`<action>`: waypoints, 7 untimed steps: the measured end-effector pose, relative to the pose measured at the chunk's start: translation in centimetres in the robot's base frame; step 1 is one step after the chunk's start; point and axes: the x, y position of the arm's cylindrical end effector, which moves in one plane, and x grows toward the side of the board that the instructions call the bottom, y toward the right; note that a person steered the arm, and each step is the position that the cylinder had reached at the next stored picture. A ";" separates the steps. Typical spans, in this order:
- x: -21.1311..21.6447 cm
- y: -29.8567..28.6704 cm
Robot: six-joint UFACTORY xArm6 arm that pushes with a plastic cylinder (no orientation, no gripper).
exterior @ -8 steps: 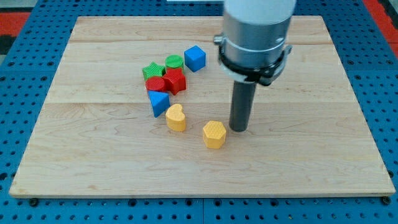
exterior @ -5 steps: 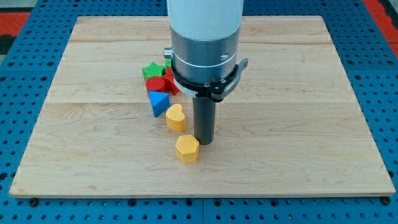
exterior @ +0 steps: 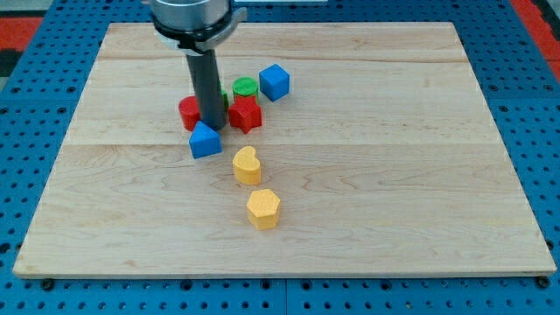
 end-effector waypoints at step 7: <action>2.6 4.1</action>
